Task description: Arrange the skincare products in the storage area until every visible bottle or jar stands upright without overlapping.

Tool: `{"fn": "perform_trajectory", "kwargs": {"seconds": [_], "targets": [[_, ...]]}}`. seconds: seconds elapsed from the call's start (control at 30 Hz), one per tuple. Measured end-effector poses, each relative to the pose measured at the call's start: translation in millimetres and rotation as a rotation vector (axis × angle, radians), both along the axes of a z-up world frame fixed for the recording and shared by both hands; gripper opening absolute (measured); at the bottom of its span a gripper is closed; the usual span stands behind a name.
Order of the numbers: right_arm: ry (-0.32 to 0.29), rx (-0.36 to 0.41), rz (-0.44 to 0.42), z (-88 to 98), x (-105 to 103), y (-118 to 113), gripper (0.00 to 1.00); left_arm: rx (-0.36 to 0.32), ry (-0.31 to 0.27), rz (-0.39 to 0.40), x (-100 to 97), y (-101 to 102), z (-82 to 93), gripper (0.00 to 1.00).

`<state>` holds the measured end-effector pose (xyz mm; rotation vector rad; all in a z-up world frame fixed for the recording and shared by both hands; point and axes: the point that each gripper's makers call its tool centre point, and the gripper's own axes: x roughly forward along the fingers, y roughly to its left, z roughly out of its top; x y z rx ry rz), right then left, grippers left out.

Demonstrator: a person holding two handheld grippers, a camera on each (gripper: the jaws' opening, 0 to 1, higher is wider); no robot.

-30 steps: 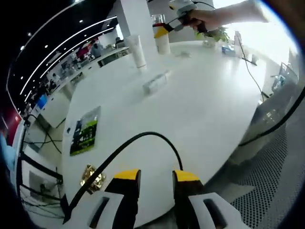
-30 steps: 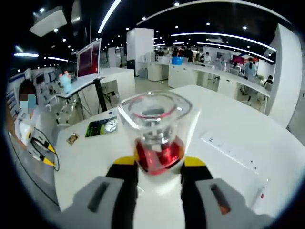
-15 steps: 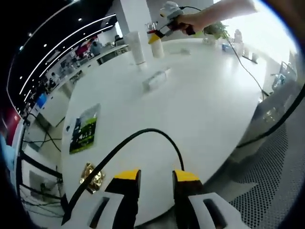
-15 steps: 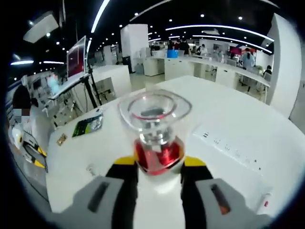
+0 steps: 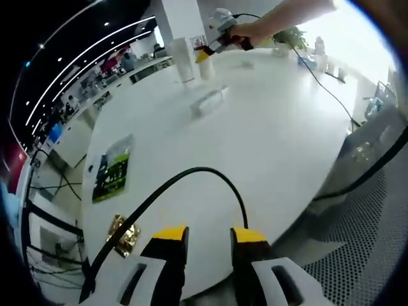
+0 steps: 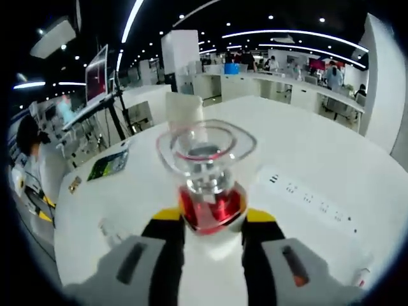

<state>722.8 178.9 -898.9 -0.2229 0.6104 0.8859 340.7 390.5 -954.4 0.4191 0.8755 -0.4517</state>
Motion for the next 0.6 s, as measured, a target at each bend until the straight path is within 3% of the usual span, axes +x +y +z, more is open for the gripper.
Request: {"fn": "perform_trajectory", "kwargs": {"seconds": [0.6], "targets": [[-0.016,0.022,0.026,-7.4,9.2,3.9,0.34,0.003,-0.009,-0.011,0.6,-2.0,1.4,0.28]]}}
